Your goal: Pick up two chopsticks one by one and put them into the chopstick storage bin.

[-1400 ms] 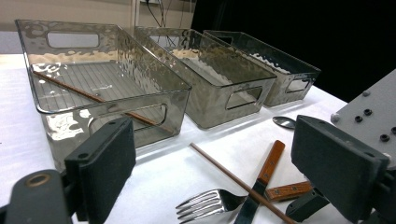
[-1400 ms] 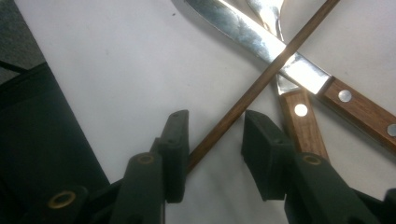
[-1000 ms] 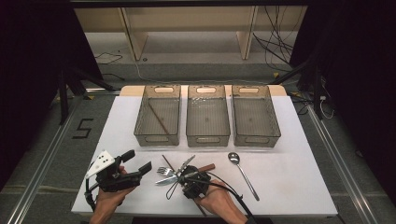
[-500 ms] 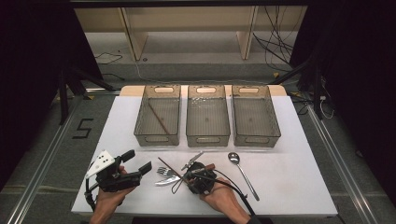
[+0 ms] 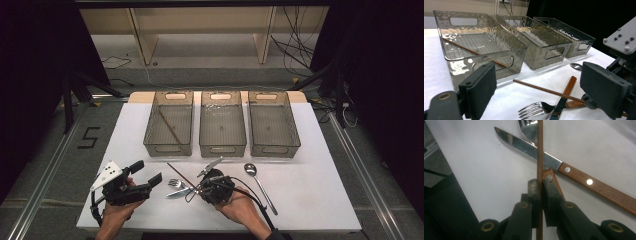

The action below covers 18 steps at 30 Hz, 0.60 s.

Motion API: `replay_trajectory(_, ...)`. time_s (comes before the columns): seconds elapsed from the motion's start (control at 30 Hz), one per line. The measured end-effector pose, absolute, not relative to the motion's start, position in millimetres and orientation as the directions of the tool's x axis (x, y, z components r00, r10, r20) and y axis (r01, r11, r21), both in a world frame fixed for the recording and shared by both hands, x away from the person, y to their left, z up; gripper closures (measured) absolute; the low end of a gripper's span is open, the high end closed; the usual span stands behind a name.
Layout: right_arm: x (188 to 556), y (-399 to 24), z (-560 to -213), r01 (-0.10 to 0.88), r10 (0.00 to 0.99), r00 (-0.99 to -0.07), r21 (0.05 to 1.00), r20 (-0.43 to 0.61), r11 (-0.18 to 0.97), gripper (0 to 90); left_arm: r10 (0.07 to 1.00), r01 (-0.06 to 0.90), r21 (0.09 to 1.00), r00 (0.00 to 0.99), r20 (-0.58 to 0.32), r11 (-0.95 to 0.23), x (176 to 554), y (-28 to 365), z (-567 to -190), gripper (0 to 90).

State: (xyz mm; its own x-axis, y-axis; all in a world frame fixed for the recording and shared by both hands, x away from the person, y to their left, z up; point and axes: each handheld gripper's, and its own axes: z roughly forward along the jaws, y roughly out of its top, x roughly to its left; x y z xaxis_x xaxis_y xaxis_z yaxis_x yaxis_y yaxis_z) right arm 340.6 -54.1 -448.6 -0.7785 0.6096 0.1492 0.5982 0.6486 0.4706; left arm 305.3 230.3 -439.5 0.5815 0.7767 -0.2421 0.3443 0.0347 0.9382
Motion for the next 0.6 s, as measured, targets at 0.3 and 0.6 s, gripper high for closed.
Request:
replay_trajectory(0.3,347,-58,-439,0.598,0.613,-0.773,0.509,0.163,0.619,85.8,0.778,0.346,0.938,0.578,-0.245,0.038,306,231,-440,13.5)
replay_trajectory(0.6,360,-57,-423,0.600,0.620,-0.763,0.559,0.183,0.572,85.7,0.778,0.347,0.937,0.578,-0.245,0.037,306,231,-440,13.5)
